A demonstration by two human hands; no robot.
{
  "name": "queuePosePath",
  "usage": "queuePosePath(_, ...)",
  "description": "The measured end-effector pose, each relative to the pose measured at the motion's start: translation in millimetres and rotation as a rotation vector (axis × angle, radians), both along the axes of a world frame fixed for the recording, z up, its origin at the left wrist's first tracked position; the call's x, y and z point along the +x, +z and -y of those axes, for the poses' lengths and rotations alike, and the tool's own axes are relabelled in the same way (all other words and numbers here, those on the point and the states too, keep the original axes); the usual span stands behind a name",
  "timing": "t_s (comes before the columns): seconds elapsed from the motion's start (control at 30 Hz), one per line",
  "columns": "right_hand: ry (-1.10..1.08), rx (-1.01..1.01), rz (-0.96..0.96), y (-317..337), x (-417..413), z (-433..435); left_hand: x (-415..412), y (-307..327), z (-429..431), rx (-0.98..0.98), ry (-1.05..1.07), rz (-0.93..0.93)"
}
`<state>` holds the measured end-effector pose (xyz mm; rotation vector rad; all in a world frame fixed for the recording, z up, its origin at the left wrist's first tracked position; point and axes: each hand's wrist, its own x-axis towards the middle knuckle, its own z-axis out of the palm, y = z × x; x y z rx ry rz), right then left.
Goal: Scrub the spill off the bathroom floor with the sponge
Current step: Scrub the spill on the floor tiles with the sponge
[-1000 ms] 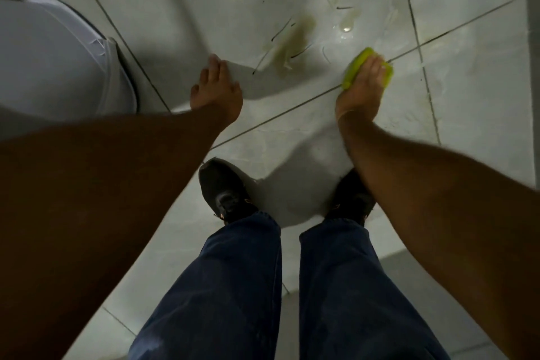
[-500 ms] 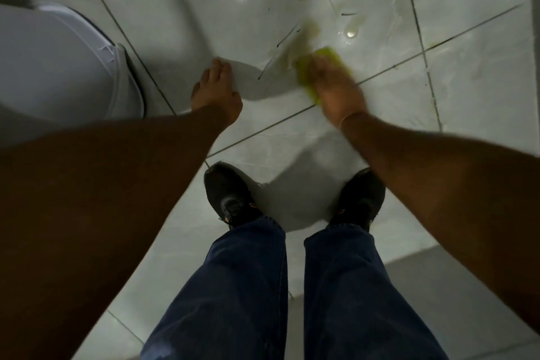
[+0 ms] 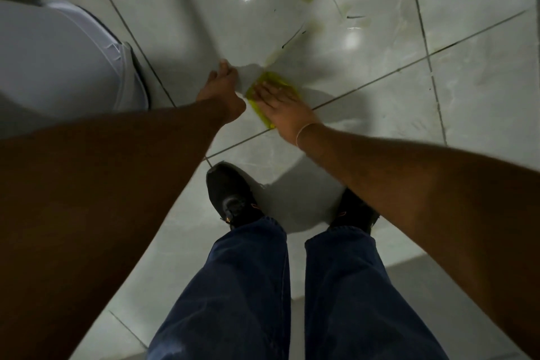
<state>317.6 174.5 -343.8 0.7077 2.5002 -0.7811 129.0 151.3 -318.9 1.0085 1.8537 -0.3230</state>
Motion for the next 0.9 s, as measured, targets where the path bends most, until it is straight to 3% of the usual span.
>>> queuePosePath(0.17,0.117,0.105,-0.040,-6.9,34.9,-56.0,-7.0,-4.5,1.9,-0.044,-0.036,0.046)
queuePosePath(0.3,-0.368,0.230,0.075,-2.2,64.3,-100.4,-4.3,-4.3,0.3,-0.055,-0.021,0.055)
queuePosePath(0.47,-0.714,0.250,0.201,1.9,21.1,-93.3,-2.0,-4.4,-4.5,-0.080,-0.033,0.050)
queuePosePath(0.57,-0.546,0.190,0.095,2.6,7.7,-51.9,-6.0,-6.2,-5.4,-0.095,-0.089,0.039)
queuePosePath(0.67,-0.004,0.082,0.001,2.2,37.6,-27.6,-10.4,-7.5,-6.9,-0.125,-0.105,0.057)
queuePosePath(0.73,0.203,0.075,-0.022,-0.8,59.2,-45.3,-12.3,-7.9,-7.3,-0.139,-0.103,0.065)
queuePosePath(0.8,0.139,0.160,-0.058,-4.8,67.6,-72.4,-10.8,-8.3,-6.4,-0.127,-0.114,0.060)
queuePosePath(0.9,-0.311,0.244,0.107,-5.9,58.1,-116.7,-5.8,-7.2,-4.4,-0.114,-0.122,0.031)
